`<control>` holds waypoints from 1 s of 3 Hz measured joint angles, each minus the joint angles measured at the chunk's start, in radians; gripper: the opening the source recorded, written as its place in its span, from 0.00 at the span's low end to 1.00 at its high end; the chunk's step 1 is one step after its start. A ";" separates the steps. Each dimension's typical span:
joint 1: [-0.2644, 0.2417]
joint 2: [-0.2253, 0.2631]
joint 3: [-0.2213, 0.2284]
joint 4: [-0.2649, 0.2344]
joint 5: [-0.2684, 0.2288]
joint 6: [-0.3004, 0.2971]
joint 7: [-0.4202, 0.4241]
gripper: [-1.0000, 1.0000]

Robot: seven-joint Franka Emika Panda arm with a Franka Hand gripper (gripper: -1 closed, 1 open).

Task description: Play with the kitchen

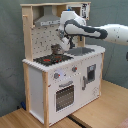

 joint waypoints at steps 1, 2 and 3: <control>-0.043 0.000 0.064 0.070 0.000 0.028 0.020 0.00; -0.088 -0.001 0.135 0.133 0.000 0.029 0.031 0.00; -0.113 -0.002 0.226 0.159 0.000 0.054 0.038 0.00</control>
